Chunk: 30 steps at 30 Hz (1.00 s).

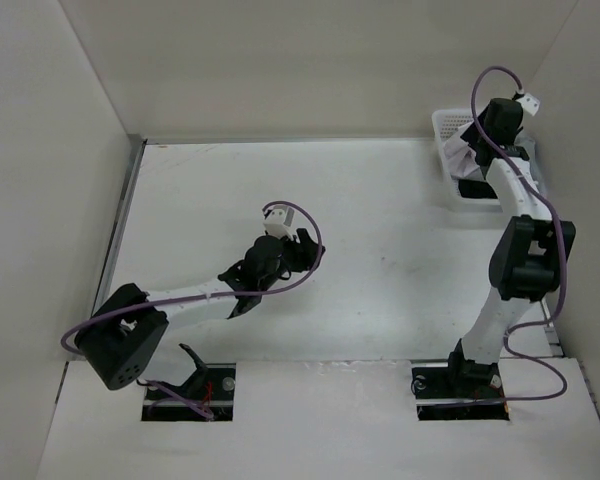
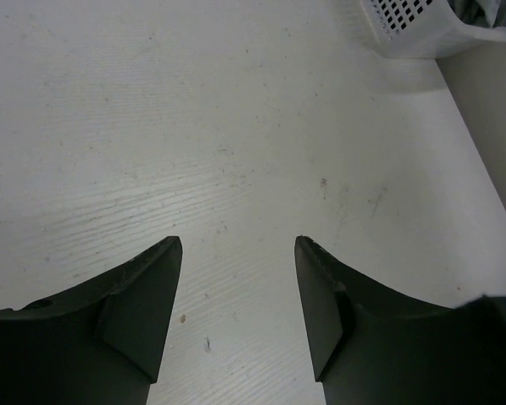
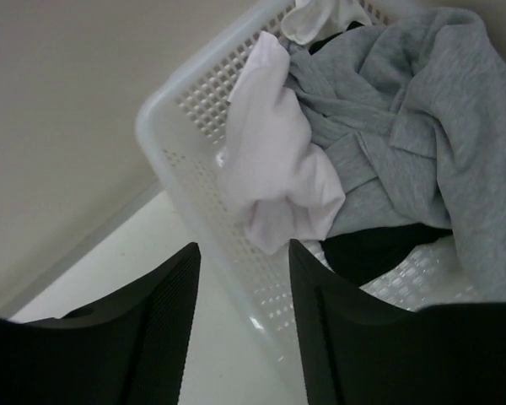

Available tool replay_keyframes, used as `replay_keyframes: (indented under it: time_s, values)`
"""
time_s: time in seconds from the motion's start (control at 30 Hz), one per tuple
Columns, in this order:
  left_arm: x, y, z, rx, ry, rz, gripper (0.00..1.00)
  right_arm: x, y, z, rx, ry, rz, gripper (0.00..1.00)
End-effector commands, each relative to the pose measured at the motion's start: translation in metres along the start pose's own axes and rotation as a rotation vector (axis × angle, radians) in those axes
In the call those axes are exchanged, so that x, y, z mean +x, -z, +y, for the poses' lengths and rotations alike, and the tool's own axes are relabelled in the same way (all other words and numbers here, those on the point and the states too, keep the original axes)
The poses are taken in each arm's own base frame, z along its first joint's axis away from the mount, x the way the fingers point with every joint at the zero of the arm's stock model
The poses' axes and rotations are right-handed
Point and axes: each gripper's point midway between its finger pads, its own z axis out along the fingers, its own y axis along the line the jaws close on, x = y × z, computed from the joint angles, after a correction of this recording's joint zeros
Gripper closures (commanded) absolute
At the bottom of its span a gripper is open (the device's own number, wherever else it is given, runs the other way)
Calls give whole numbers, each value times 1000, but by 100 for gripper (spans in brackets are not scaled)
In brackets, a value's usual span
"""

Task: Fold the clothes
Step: Grab the tank top from the pile

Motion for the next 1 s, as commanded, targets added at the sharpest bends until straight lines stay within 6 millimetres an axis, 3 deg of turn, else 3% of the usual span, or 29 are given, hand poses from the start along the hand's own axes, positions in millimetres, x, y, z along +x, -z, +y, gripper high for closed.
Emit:
replay_keyframes:
  time_s: [0.0,0.13,0.3,0.43,0.47,0.5,0.57,0.63,0.73,0.8,0.9,0.97]
  values:
    - [-6,-4,-9,46,22,-31,45,-12,-23,18,-92,20,4,43]
    - [0,-11,-3,30,21,-18,44,6,-60,18,-97,2,39,36]
    - [5,-17,2,22,21,2,44,13,-87,15,-84,-29,57,45]
    - [3,-18,4,20,26,-7,45,11,-91,22,-105,-44,62,75]
    - [3,-17,4,20,26,-7,45,8,-90,24,-105,-44,59,93]
    - [3,-17,4,20,23,-7,45,4,-87,24,-100,-48,54,100]
    - [2,-17,5,16,18,-12,45,-16,-71,30,-120,-67,11,100]
    - [0,-16,8,9,23,-18,45,-51,-35,52,-193,-74,-93,100]
    - [-7,-13,7,14,27,-42,45,-112,55,99,-362,-78,-274,100]
    - [-13,-11,6,18,35,-63,45,-140,118,126,-463,-68,-343,100]
    - [-26,-5,-2,37,66,-101,45,-164,210,159,-618,-32,-413,100]
    - [-39,3,-1,33,93,-135,46,-166,261,175,-710,-4,-429,99]
